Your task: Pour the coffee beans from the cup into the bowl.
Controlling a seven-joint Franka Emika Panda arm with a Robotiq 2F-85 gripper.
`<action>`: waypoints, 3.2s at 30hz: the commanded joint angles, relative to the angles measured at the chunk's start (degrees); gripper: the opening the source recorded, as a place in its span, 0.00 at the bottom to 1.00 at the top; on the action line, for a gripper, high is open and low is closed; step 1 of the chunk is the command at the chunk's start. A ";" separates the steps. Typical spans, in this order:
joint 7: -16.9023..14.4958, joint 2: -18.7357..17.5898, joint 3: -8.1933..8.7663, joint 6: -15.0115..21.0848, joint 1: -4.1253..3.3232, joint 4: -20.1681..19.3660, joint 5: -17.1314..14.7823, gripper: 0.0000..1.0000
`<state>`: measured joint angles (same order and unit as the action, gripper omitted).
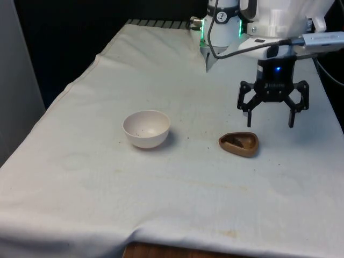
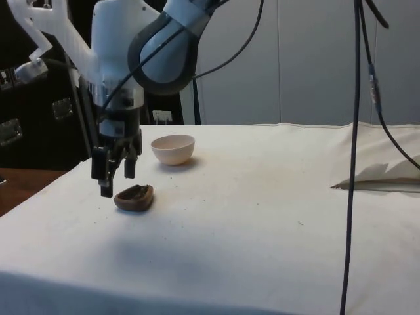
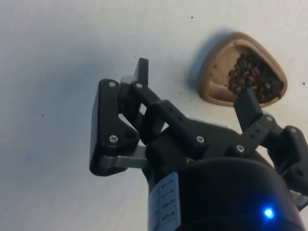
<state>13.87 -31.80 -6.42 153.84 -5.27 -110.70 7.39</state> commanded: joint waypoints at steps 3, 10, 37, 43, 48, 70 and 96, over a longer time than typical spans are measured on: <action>2.64 -1.03 0.92 -2.18 -0.97 1.66 2.35 1.00; 5.84 -1.95 0.52 -3.44 -1.15 2.58 5.39 1.00; 10.83 -4.18 -0.40 -2.29 -0.80 3.15 10.08 1.00; 10.83 -5.56 0.11 -1.20 -0.57 3.95 10.14 1.00; 10.66 -6.13 0.23 -1.15 -0.29 4.35 10.08 1.00; 10.43 -6.59 0.29 -1.43 0.63 4.35 10.14 1.00; 10.71 -7.33 0.34 -1.83 0.63 5.27 10.20 0.02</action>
<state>24.41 -38.79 -6.19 151.66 -4.58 -105.48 17.48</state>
